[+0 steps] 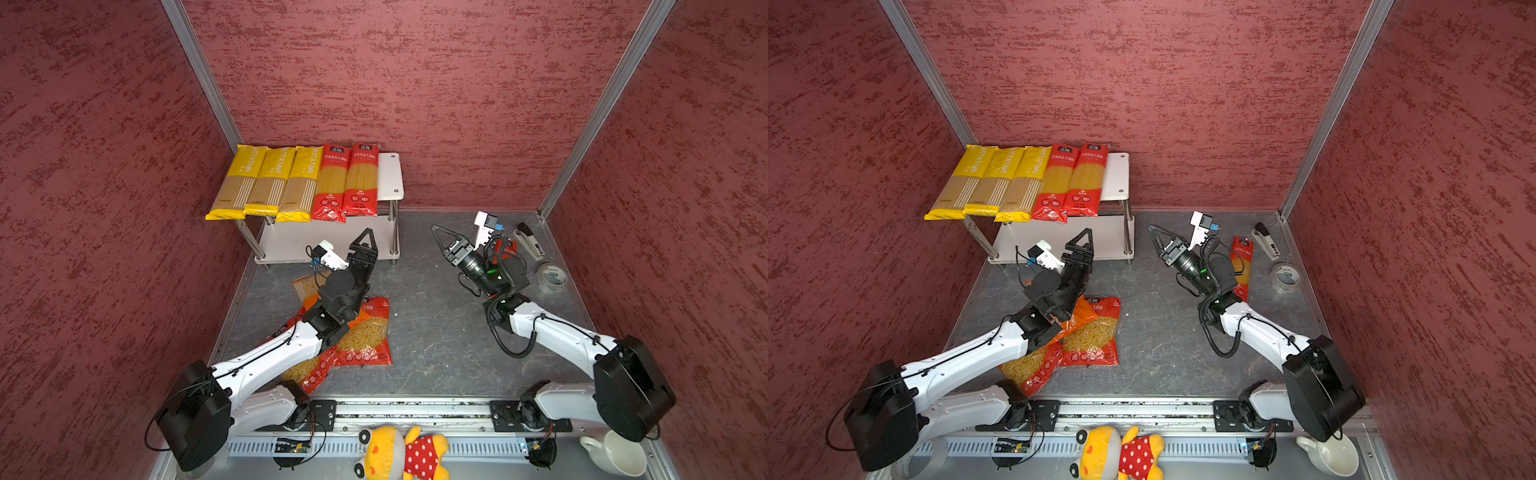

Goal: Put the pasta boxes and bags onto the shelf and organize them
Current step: 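Release the pack and withdraw the left gripper from the shelf, then reach the right gripper down to the red spaghetti pack lying on the table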

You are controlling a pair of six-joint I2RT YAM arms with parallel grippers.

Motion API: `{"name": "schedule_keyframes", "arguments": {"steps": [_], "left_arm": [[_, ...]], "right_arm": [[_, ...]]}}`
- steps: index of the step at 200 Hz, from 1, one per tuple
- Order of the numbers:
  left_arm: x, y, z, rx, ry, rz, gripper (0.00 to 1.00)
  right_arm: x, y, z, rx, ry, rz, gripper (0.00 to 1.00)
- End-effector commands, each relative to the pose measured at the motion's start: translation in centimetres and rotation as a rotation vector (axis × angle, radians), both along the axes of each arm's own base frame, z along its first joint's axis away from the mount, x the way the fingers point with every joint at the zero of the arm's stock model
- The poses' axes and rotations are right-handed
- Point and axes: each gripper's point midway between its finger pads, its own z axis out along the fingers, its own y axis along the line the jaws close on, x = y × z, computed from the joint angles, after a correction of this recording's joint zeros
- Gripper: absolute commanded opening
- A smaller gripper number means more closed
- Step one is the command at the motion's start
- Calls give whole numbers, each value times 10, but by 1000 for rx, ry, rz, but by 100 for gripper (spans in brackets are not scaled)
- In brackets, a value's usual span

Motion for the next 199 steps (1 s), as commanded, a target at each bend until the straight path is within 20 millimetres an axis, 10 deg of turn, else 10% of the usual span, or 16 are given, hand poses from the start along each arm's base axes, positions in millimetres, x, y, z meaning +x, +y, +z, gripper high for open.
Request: {"name": "schedule_keyframes", "arguments": {"steps": [1,36,62,115,156,199], "left_arm": [[-7,-3,-16,48,23,22,71],[-12,-22,-37,168,73,-21,71],[-12,-45,-67,316,147,-107,71],[-13,-95,-123,406,220,-312,71],[-12,-129,-131,404,200,-437,71],[-16,-142,-142,413,211,-495,71]], "right_arm": [[2,1,-6,-17,23,-17,44],[13,1,-39,-145,109,-66,43],[31,-20,-99,-350,299,-173,43],[46,-143,-230,-621,759,-429,43],[42,-229,-267,-770,896,-704,49],[49,-258,-293,-857,968,-780,50]]}}
